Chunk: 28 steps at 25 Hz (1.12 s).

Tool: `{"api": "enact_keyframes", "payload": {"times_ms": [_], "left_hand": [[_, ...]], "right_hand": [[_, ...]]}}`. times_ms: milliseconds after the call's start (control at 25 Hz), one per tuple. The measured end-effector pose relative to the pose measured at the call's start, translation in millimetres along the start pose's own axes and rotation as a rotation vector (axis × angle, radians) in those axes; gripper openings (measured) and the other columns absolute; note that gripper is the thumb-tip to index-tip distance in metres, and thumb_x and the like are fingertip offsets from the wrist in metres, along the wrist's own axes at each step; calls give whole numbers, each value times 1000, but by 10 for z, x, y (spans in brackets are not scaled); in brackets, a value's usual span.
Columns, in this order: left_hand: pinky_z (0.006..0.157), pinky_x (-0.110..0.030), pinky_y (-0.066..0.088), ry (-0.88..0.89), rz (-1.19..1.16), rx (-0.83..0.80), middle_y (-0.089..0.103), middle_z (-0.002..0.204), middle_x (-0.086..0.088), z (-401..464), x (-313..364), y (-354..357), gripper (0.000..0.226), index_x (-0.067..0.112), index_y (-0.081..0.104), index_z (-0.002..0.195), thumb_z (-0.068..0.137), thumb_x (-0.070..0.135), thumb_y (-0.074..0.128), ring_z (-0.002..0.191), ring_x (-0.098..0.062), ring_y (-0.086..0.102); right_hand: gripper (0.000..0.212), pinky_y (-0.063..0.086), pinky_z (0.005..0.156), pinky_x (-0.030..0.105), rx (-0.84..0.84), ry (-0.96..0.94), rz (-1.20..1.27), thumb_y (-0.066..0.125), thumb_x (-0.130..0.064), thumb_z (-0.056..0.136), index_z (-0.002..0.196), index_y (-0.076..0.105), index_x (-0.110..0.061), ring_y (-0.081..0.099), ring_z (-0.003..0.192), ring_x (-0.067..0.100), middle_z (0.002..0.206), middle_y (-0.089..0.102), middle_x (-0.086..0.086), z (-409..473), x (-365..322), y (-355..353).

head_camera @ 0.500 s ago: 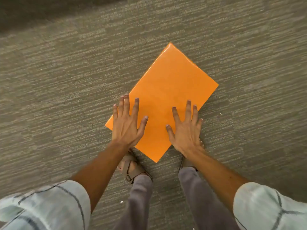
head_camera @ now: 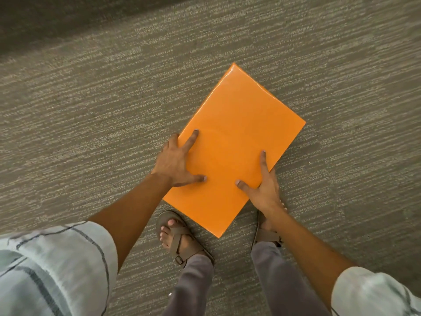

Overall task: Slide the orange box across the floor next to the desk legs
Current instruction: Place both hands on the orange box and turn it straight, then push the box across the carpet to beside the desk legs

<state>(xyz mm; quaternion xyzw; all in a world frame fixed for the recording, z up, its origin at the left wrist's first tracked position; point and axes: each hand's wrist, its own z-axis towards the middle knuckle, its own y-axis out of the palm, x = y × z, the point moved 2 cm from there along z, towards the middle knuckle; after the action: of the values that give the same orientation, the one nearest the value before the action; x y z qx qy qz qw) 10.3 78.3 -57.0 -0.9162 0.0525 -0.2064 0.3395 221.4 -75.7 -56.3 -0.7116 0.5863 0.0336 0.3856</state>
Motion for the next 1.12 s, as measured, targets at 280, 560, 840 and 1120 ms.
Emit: {"api": "enact_keyframes", "payload": {"times_ms": [280, 560, 840, 1120], "left_hand": [[110, -58, 34, -46, -84, 70, 19, 158, -22, -28, 30, -132, 137, 47, 5, 153, 45, 65, 87, 143, -43, 26], [109, -55, 36, -213, -305, 241, 29, 155, -22, -534, -276, -961, 132, 43, 17, 153, 43, 66, 87, 139, -42, 34], [106, -48, 41, -300, -464, 317, 29, 153, -19, -1042, -731, -2351, 138, 45, 12, 153, 41, 60, 91, 136, -39, 39], [102, -50, 44, -329, -556, 417, 37, 147, -14, -703, -1113, -3752, 137, 42, 13, 153, 43, 52, 94, 132, -37, 42]], "right_hand": [[110, 43, 108, 57, 7, 18, 167, 82, -28, 78, 153, 5, -49, 43, 135, 35, 153, 32, 10, -49, -135, 14], [106, 38, 112, 56, -79, -146, 94, 83, -24, 78, 156, 13, -35, 33, 144, 29, 158, 27, 6, -114, -1270, -189], [84, 43, 108, 49, -145, -339, 20, 84, -14, 76, 147, 41, -25, 41, 137, 32, 152, 38, 10, -78, -3160, -364], [76, 45, 106, 44, -183, -477, 14, 86, -14, 73, 140, 50, -26, 44, 132, 27, 149, 41, 6, 493, -4947, -468]]}}
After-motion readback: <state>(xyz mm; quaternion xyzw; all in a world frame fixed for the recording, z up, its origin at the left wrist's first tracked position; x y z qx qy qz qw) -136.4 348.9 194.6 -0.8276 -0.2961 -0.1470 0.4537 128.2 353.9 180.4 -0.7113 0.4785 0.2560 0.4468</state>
